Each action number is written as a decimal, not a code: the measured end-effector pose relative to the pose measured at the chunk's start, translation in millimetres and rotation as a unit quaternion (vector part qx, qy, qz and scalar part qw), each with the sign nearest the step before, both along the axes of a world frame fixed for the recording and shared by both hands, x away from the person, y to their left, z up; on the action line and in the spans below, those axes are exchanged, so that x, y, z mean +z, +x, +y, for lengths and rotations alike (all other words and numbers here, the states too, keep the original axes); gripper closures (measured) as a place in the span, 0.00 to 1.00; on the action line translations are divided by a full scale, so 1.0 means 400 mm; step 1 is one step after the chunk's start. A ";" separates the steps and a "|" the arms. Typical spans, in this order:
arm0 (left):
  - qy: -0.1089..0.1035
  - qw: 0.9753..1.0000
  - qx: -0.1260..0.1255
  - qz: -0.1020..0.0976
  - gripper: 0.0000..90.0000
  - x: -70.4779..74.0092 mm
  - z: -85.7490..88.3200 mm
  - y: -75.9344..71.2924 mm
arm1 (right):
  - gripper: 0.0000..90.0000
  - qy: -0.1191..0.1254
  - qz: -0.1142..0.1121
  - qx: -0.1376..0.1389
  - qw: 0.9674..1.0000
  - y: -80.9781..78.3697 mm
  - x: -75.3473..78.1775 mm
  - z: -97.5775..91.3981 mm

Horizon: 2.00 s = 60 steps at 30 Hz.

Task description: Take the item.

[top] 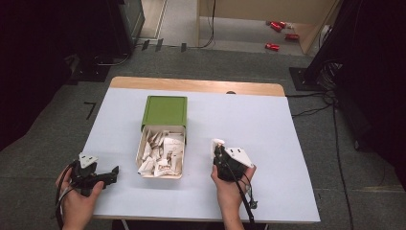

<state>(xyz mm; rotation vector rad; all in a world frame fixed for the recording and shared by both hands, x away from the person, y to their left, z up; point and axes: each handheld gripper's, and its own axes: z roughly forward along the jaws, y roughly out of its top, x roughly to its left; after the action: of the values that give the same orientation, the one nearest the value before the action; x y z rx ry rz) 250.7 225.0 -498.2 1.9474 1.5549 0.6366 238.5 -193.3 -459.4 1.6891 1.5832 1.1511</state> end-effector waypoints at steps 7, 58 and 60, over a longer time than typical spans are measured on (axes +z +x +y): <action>0.000 1.000 0.000 0.000 0.00 0.000 0.000 0.000 | 0.86 0.002 0.016 -0.007 1.000 0.007 -0.032 -0.014; 0.000 1.000 0.000 -0.001 0.00 0.000 0.000 0.000 | 0.76 0.006 0.065 -0.023 0.998 0.032 -0.104 -0.043; 0.000 1.000 0.000 -0.001 0.00 0.000 0.000 0.000 | 0.70 0.009 0.064 -0.022 0.998 0.032 -0.101 -0.045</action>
<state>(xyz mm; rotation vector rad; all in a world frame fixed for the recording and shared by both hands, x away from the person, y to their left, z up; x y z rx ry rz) 250.6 225.0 -498.3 1.9465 1.5544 0.6374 251.4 -211.3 -499.8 1.8316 1.6076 1.0569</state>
